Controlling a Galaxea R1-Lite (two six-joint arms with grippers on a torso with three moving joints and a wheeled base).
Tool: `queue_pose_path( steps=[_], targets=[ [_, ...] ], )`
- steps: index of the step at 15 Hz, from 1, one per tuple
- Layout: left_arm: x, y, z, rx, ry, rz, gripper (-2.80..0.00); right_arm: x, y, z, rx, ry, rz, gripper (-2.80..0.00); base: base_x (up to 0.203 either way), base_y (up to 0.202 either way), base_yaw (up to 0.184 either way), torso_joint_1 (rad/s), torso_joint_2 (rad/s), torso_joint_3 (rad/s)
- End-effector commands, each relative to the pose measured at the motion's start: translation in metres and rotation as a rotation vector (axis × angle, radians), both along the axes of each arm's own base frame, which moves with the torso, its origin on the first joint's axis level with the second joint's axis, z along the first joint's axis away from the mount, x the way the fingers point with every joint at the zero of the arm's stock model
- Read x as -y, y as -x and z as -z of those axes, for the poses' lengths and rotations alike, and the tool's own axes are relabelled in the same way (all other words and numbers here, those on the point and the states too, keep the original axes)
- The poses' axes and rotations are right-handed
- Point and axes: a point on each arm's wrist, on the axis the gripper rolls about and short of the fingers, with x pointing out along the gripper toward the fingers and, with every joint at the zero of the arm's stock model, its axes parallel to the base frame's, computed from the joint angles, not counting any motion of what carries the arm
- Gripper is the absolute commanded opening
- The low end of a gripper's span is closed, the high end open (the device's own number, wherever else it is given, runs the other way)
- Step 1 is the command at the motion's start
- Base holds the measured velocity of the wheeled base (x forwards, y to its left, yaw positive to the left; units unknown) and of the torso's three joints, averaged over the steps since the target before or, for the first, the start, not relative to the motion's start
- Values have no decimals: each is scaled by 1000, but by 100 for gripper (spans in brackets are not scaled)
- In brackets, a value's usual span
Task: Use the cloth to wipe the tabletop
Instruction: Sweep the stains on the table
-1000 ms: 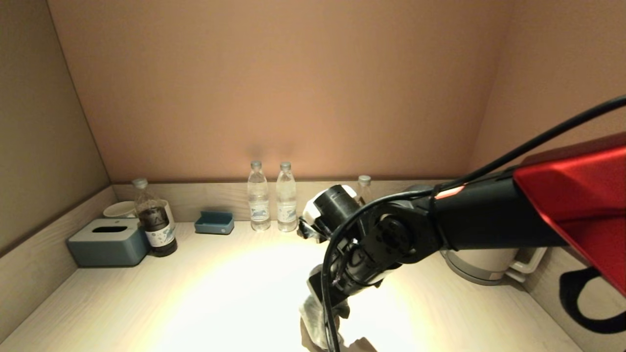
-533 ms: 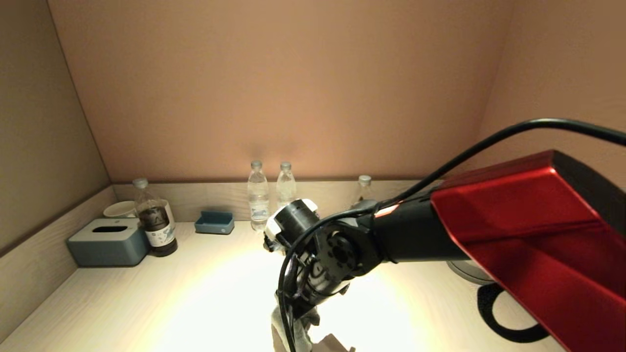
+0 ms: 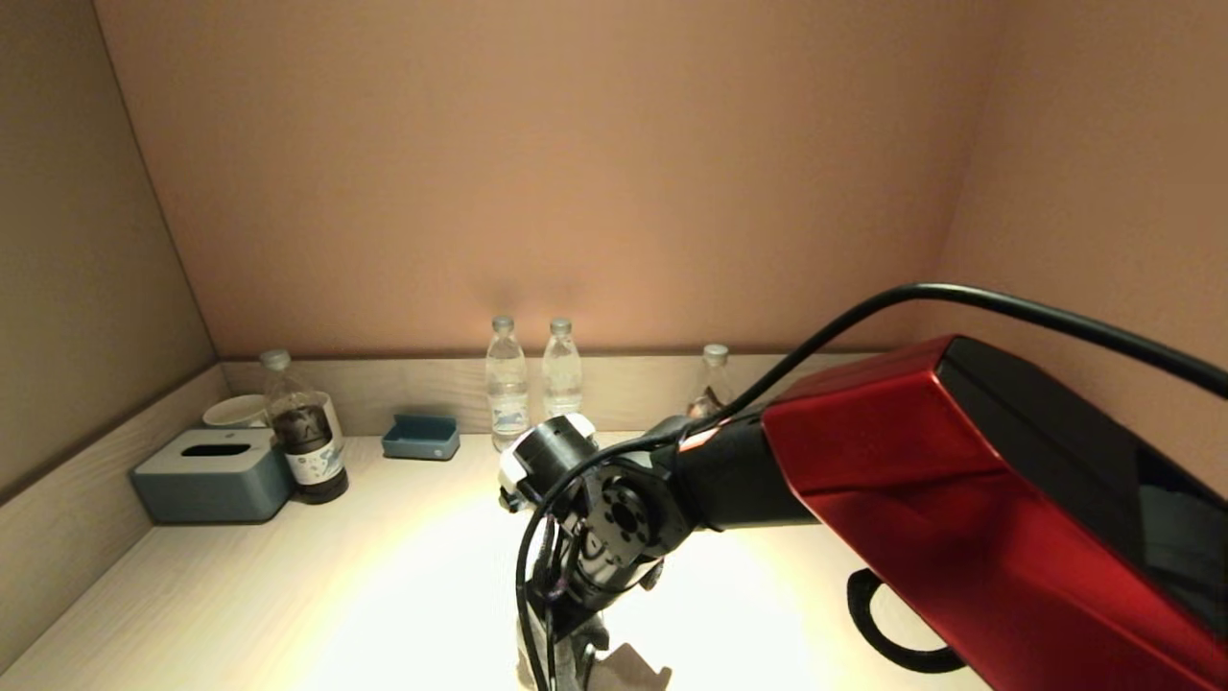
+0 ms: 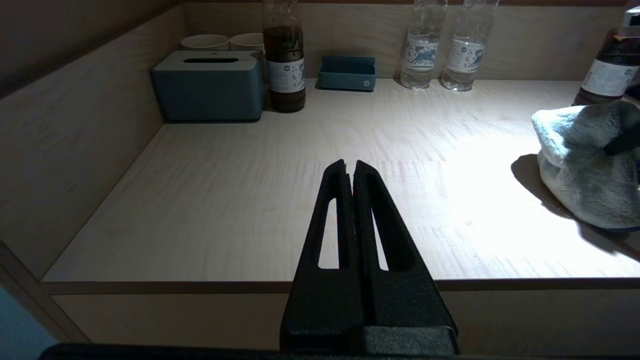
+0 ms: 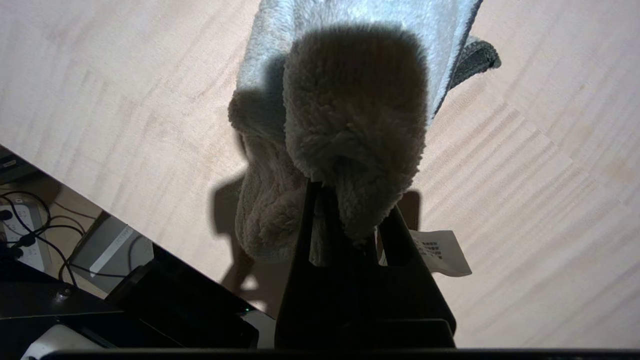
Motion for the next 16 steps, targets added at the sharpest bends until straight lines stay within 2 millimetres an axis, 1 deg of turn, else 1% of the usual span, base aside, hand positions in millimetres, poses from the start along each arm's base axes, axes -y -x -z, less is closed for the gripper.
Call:
queue_pose_path(
  steps=[1,9,15,16],
  targets=[
    [0,0,0,0,1,0,-280,-5,1,8,-11,8,-11,-280,0,0,0,0,0,0],
    [0,0,0,0,1,0,-280,-6,1,9,-11,6,-13,-280,0,0,0,0,0,0],
    [0,0,0,0,1,0,-280,-11,-4,22,-5,1,-18,-280,0,0,0,0,0,0],
    [0,0,0,0,1,0,-280,-15,-5,25,9,-12,-26,-280,0,0,0,0,0,0]
  ],
)
